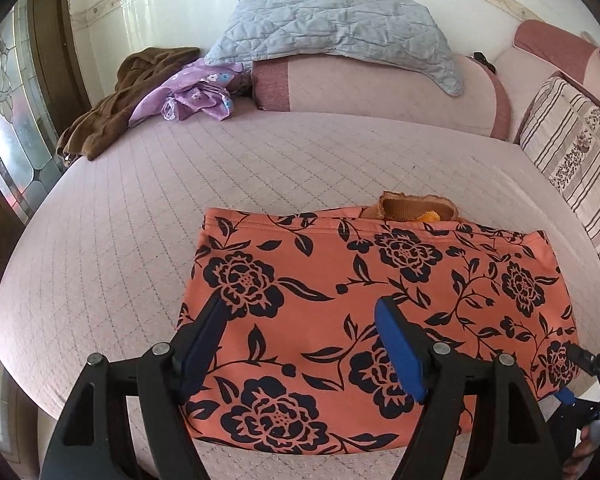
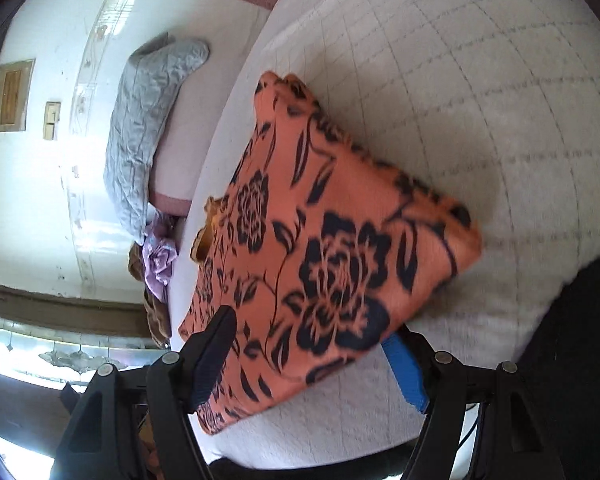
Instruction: Fold small clothes
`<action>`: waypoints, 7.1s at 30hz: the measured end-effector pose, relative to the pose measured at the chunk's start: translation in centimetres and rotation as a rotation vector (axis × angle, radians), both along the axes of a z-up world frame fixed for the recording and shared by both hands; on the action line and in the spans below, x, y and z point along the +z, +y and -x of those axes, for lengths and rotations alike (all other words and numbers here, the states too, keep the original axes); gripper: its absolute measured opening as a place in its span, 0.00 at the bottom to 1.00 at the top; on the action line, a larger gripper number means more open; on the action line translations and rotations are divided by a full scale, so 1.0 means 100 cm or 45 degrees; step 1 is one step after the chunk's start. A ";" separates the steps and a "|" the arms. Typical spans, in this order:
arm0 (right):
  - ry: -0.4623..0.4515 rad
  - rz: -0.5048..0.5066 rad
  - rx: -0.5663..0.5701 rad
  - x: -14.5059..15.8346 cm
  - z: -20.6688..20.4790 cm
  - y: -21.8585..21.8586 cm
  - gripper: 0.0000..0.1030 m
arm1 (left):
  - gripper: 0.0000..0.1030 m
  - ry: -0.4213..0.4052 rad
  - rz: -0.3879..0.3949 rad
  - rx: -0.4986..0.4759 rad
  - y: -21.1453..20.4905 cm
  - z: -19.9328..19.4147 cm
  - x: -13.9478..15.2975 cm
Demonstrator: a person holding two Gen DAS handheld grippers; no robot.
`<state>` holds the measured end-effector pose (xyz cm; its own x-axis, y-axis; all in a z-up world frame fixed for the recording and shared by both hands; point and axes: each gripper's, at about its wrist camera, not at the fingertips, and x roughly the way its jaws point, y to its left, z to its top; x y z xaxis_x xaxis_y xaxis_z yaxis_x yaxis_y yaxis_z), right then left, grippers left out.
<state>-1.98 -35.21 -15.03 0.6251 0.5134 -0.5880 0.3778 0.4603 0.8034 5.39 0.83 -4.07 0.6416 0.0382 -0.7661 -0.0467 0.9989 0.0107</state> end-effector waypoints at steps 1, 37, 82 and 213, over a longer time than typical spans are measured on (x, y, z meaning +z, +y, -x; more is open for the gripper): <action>-0.003 0.000 -0.009 0.001 -0.002 -0.002 0.74 | 0.75 0.003 0.000 0.000 0.000 -0.001 -0.001; -0.085 0.115 -0.021 0.013 -0.021 -0.022 0.22 | 0.80 0.130 -0.025 -0.209 -0.074 -0.011 -0.056; -0.004 0.109 -0.013 -0.004 -0.003 -0.037 0.26 | 0.85 0.201 -0.076 -0.208 -0.081 -0.022 -0.079; -0.491 0.610 0.773 0.080 -0.002 0.233 0.84 | 0.15 0.103 0.455 0.000 0.056 -0.018 0.020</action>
